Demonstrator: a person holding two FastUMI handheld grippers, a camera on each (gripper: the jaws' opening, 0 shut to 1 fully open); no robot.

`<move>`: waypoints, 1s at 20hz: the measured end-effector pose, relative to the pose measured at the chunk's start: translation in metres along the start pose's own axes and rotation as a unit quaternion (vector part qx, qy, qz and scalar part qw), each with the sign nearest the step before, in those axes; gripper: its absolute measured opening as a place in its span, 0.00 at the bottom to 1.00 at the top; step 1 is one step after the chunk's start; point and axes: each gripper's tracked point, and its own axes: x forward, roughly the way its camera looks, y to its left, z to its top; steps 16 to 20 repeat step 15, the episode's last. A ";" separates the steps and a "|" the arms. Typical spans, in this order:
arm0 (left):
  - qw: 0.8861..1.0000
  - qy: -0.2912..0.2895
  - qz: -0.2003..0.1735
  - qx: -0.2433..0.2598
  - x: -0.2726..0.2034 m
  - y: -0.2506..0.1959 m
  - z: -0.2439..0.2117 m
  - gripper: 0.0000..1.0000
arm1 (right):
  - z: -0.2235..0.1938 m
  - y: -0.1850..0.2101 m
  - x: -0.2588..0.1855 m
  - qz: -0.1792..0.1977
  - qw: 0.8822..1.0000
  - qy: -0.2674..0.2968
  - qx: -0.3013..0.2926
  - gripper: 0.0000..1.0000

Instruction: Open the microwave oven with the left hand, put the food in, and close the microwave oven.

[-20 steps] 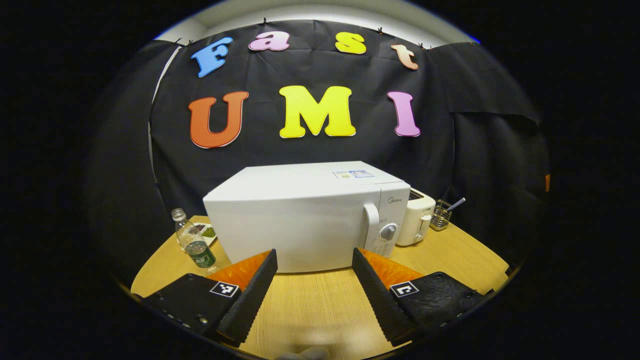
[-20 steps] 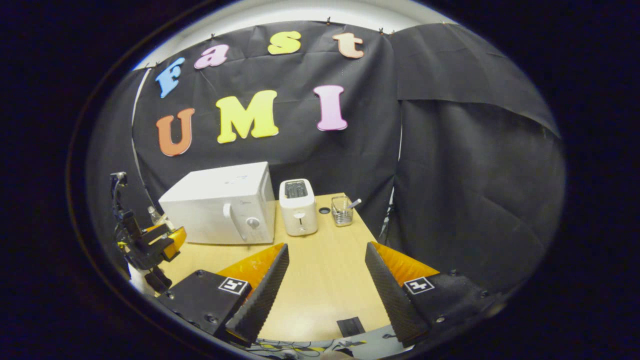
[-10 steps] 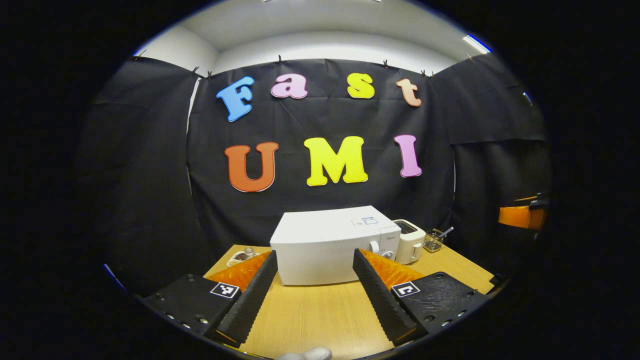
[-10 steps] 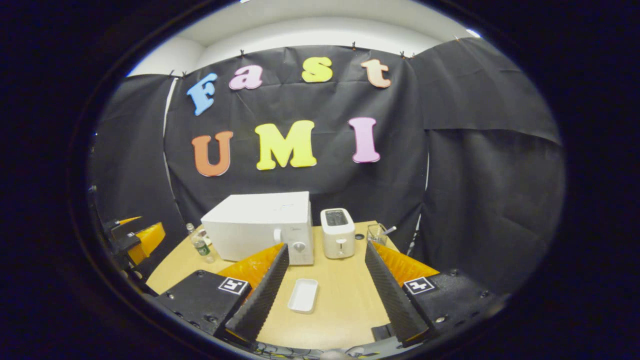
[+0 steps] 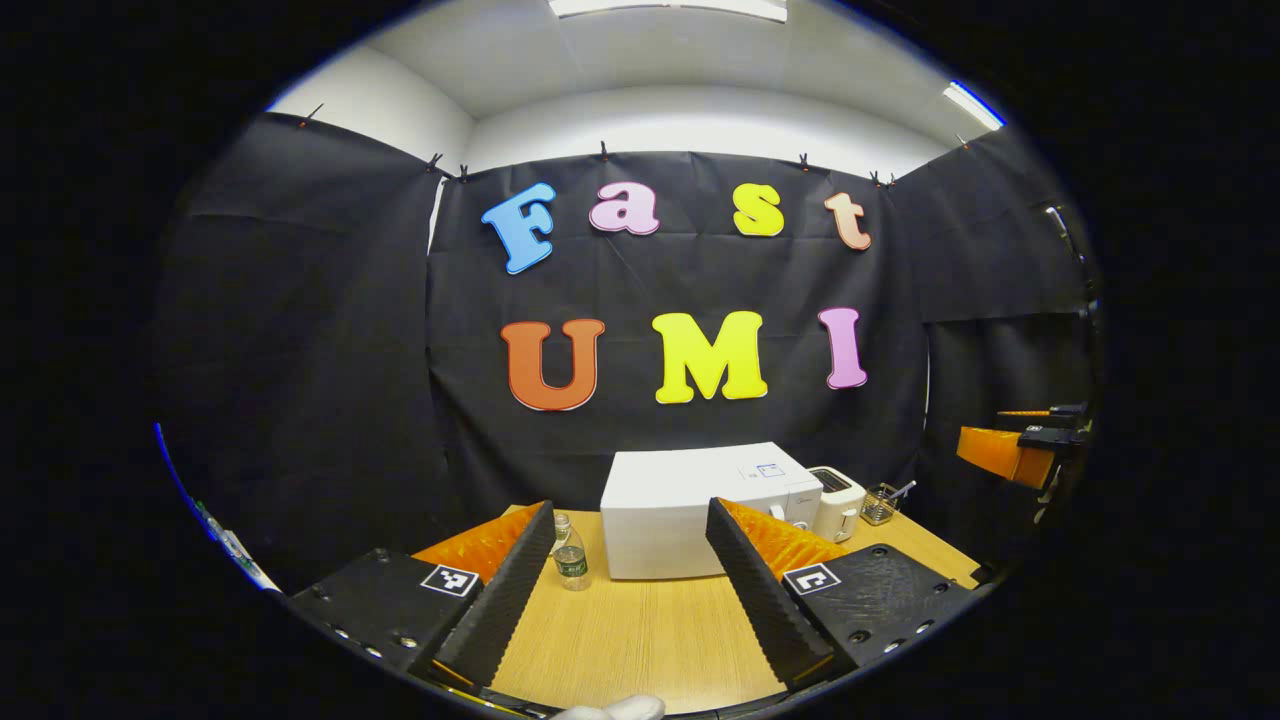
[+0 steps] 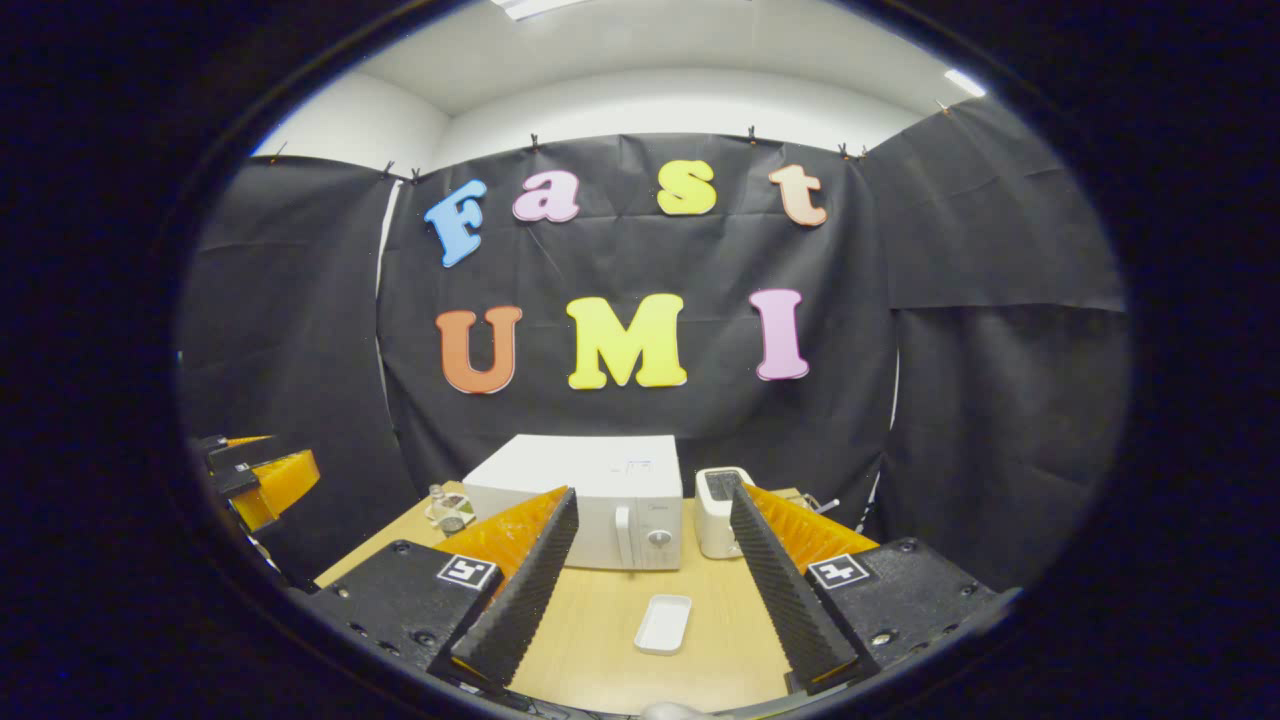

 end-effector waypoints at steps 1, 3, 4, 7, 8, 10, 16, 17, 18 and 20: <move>1.000 -0.003 0.000 0.001 -0.001 0.002 0.005 0.95 | 0.005 0.000 -0.001 -0.001 1.000 -0.007 -0.001 0.98; 1.000 -0.015 -0.002 0.003 0.000 0.002 0.017 0.95 | 0.013 0.002 -0.002 -0.003 1.000 -0.016 0.003 0.98; 1.000 -0.019 -0.003 0.004 0.002 0.002 0.024 0.95 | 0.014 0.001 -0.003 -0.003 1.000 -0.018 0.006 0.98; 1.000 -0.026 -0.010 0.000 0.007 -0.003 0.034 0.95 | 0.020 -0.006 -0.003 -0.011 1.000 -0.020 0.009 0.98; 0.999 -0.030 -0.011 0.002 0.008 -0.004 0.037 0.95 | 0.022 -0.008 -0.002 -0.014 1.000 -0.022 0.009 0.98; 0.999 -0.035 -0.017 0.008 0.012 -0.011 0.046 0.95 | 0.029 -0.011 -0.004 -0.017 0.999 -0.027 0.009 0.98; 0.999 -0.038 -0.019 0.006 0.017 -0.018 0.052 0.95 | 0.044 -0.017 -0.001 -0.019 0.999 -0.037 -0.001 0.98; 0.999 -0.038 -0.019 0.006 0.017 -0.018 0.052 0.95 | 0.044 -0.017 -0.001 -0.019 0.999 -0.037 -0.001 0.98; 0.999 -0.038 -0.019 0.006 0.017 -0.018 0.052 0.95 | 0.044 -0.017 -0.001 -0.019 0.999 -0.037 -0.001 0.98; 0.999 -0.038 -0.019 0.006 0.017 -0.018 0.052 0.95 | 0.044 -0.017 -0.001 -0.019 0.999 -0.037 -0.001 0.98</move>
